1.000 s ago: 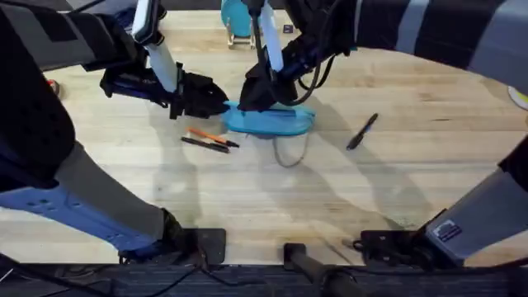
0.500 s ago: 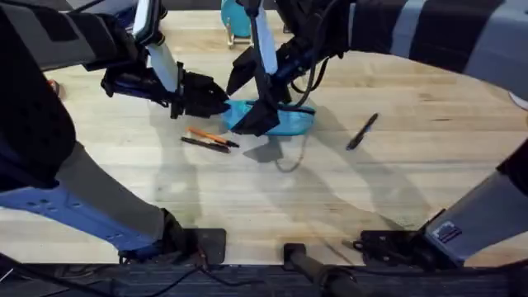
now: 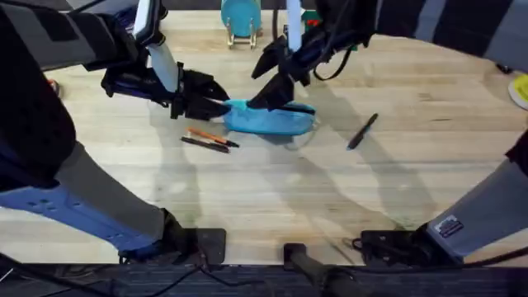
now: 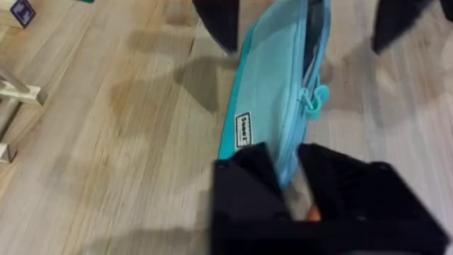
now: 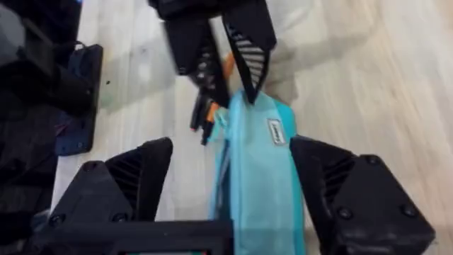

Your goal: Unzip the bag, pick up the pens from the table one at a time and place them inside, then zip the bag closed.

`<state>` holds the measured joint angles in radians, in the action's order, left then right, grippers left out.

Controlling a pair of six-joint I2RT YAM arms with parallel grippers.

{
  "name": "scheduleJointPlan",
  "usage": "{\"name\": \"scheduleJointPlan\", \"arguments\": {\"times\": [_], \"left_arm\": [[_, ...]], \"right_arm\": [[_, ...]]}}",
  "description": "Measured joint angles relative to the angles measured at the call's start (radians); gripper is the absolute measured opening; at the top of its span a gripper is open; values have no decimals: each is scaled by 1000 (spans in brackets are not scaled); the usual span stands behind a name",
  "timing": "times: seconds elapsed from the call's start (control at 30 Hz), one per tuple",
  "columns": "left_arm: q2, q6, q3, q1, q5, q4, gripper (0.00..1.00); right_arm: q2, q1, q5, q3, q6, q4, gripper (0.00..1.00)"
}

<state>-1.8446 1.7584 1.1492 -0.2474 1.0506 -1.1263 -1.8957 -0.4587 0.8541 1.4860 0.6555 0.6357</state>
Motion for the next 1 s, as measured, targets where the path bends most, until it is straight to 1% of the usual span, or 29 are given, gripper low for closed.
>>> {"name": "scheduleJointPlan", "arguments": {"times": [0.03,0.1,0.17,0.2,0.27,0.43,0.73,0.83,0.93,1.0], "left_arm": [[0,0,0,0,-1,0,309],[0,0,0,0,-1,0,571],[0,-1,0,0,-1,0,900],[0,-1,0,0,-1,-1,958],[0,-1,0,0,-3,-1,986],[0,-1,0,0,-4,0,991],[0,0,0,0,-4,19,994],[0,0,1,0,-4,-5,996],[0,0,19,0,-4,-56,997],[0,14,43,0,-7,-98,999]], "right_arm": [[0,12,0,0,-6,0,997],[0,32,0,0,-13,0,997],[0,54,0,0,-20,0,997],[0,65,0,0,-22,0,997],[0,85,0,0,-24,0,997],[11,120,0,0,-25,1,996],[97,149,1,0,-28,20,996],[109,163,0,0,-28,32,997],[119,174,-7,0,-28,58,997],[127,177,-26,0,-28,80,997]]}}
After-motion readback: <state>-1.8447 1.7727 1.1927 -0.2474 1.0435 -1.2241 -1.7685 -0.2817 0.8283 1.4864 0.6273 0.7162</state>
